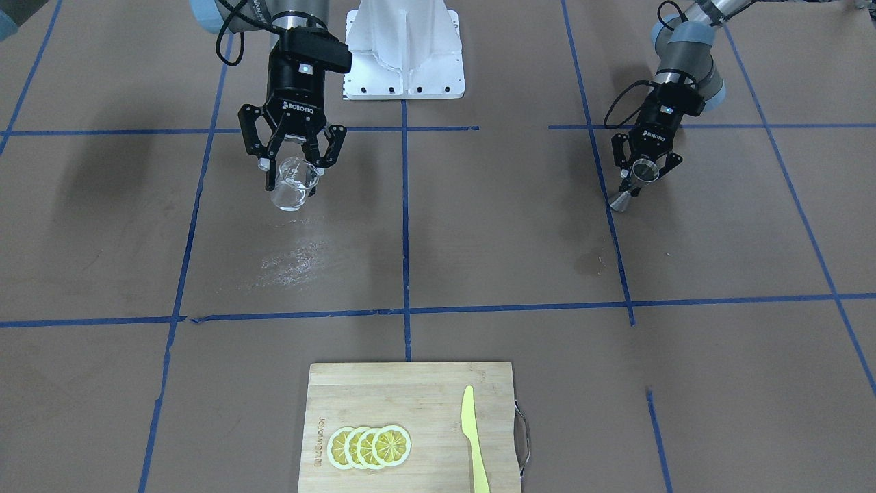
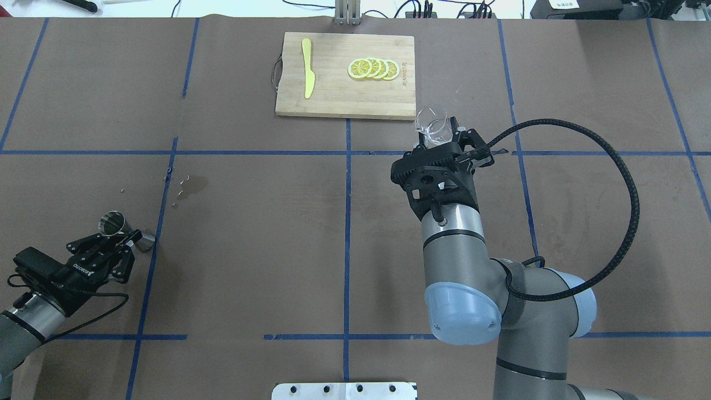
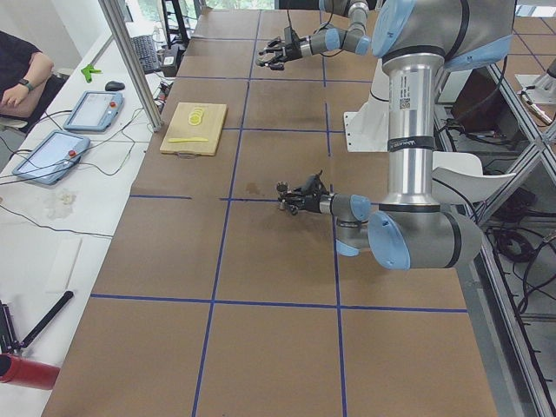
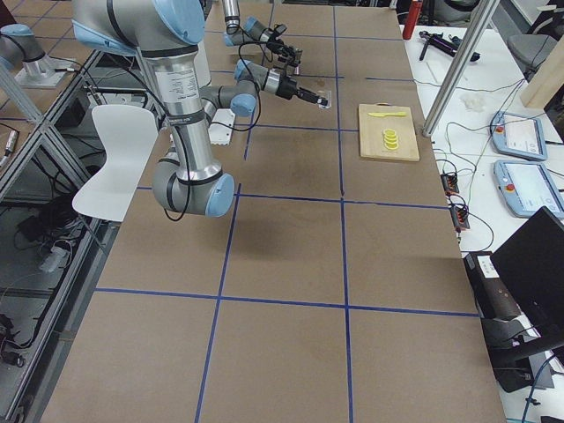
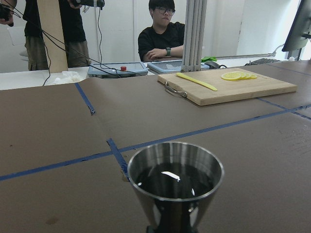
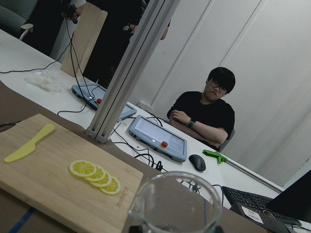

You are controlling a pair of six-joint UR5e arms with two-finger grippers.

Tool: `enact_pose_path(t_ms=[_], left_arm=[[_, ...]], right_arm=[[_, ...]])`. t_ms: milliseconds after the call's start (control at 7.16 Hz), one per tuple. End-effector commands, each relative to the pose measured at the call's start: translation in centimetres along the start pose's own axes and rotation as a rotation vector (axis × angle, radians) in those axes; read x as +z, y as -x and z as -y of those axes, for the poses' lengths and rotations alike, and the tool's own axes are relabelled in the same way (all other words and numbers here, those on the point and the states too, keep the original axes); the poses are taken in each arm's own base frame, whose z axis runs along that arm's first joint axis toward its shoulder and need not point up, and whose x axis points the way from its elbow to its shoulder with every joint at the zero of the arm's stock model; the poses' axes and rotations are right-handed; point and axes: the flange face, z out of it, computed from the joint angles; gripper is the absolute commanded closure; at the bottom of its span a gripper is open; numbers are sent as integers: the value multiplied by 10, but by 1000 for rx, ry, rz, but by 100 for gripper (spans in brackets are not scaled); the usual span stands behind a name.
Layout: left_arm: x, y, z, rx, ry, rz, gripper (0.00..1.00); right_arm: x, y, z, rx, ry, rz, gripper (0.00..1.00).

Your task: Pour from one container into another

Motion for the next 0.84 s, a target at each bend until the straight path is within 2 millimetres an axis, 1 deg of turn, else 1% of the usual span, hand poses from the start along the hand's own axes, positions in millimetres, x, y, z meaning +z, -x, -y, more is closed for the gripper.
enact_pose_path(t_ms=[0,698], left_arm=[[0,1,0,2,1,1,100],[0,2,-3,7,6,3,100]], right_arm=[[0,1,-1,-1,1,0,100],[0,1,-1,-3,1,0,100]])
